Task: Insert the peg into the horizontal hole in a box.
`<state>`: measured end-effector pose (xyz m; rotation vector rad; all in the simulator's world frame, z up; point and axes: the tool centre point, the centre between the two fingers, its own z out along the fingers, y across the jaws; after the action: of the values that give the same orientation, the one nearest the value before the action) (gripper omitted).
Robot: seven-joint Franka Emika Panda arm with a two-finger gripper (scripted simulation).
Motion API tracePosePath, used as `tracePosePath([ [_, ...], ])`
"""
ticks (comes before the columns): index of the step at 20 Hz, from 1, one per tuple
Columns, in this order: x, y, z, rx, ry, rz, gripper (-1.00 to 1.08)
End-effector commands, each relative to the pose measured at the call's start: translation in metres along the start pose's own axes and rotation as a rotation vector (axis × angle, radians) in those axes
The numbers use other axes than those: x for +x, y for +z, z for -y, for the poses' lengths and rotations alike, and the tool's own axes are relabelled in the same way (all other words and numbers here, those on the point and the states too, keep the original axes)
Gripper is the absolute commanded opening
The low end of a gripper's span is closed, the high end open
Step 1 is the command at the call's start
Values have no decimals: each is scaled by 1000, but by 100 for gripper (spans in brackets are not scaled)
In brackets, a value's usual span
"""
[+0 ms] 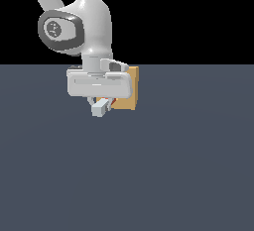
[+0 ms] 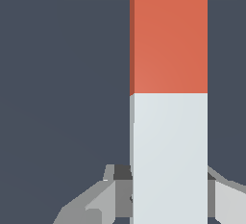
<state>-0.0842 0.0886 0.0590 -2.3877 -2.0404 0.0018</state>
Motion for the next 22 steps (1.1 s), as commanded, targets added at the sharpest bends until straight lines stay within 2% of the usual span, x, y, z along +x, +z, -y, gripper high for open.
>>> tracePosePath([
  [1, 2, -1, -1, -1, 3, 0, -100],
  [14, 3, -1, -2, -2, 2, -1, -100],
  [18, 15, -1, -2, -2, 2, -1, -100],
  [22, 40, -1, -2, -2, 2, -1, -100],
])
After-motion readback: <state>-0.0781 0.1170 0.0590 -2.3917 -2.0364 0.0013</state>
